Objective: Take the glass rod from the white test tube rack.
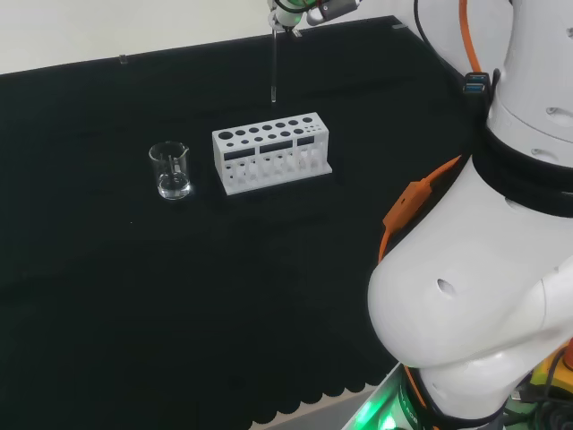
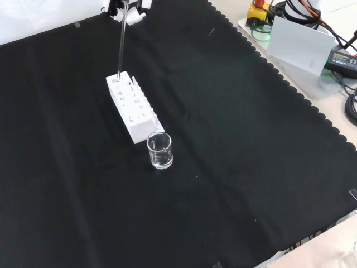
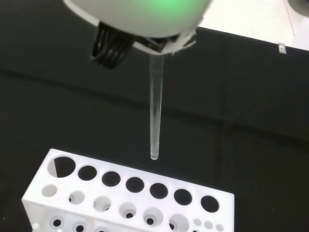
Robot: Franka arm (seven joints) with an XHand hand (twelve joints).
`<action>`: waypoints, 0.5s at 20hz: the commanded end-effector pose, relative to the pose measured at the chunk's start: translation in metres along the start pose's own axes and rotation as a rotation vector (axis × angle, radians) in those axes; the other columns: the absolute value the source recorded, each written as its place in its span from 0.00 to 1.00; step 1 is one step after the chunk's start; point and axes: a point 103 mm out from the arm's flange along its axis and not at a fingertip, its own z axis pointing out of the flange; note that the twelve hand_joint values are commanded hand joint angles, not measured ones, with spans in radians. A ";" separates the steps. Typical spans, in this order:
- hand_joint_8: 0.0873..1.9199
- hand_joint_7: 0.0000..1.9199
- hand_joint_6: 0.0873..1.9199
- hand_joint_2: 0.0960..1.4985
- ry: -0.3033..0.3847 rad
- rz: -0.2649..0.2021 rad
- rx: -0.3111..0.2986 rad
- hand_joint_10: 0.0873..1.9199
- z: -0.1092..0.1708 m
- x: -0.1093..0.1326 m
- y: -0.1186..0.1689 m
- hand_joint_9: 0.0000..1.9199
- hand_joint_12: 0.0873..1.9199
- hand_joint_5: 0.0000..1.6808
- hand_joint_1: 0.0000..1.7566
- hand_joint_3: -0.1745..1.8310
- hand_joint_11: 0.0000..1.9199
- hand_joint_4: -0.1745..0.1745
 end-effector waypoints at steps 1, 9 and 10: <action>0.32 0.84 0.52 0.33 -0.002 -0.031 -0.030 0.17 -0.016 0.017 -0.020 0.95 0.36 0.69 0.68 0.58 0.88 0.00; 0.32 0.85 0.51 0.32 -0.004 -0.056 -0.039 0.16 -0.022 0.031 -0.029 0.95 0.36 0.69 0.68 0.58 0.88 0.00; 0.32 0.85 0.51 0.32 -0.004 -0.058 -0.040 0.16 -0.022 0.032 -0.029 0.95 0.36 0.69 0.68 0.58 0.88 0.00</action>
